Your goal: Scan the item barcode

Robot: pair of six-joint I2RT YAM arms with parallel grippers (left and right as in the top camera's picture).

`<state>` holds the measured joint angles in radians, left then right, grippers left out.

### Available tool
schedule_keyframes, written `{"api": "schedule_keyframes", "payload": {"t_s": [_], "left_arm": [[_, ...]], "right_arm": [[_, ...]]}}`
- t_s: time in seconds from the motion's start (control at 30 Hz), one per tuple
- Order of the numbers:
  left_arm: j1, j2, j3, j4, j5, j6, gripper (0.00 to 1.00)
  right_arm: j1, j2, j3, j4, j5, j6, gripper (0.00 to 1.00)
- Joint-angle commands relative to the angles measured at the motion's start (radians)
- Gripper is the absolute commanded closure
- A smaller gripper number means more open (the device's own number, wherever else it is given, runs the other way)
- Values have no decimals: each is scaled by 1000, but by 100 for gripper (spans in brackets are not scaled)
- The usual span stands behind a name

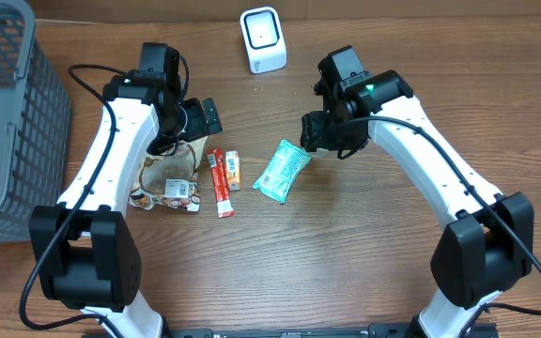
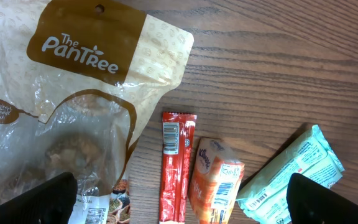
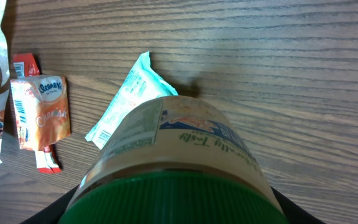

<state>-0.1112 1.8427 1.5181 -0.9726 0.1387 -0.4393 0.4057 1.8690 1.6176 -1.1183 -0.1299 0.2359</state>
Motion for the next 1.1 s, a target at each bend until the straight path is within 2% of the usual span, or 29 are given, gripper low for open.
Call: {"api": "schedule_keyframes", "payload": {"t_s": [0.0,0.07,0.27,0.47,0.53,0.7,0.97,1.07], "left_arm": [[-1,-1,20,-1,8,-3,1],[-1,-1,20,-1,8,-3,0],[-1,-1,20,-2,8,-3,0],[-1,-1,20,-1,8,-3,0],[-1,-1,20,-2,8,-3,0],[-1,-1,20,-1,8,-3,0],[-1,-1,20,-1,8,-3,0],[-1,-1,20,-1,8,-3,0]], "right_arm": [[-4,-26,26,6,-57,3,96],[-4,-26,26,19,-131,8,96],[-4,-26,26,68,-208,265,96],[-4,-26,26,61,-209,632,96],[-4,-26,26,59,-208,707,96],[-8,-26,26,35,-203,793,95],[-11,-26,19,-105,164,790,95],[-13,-25,-14,-84,207,823,94]]}}
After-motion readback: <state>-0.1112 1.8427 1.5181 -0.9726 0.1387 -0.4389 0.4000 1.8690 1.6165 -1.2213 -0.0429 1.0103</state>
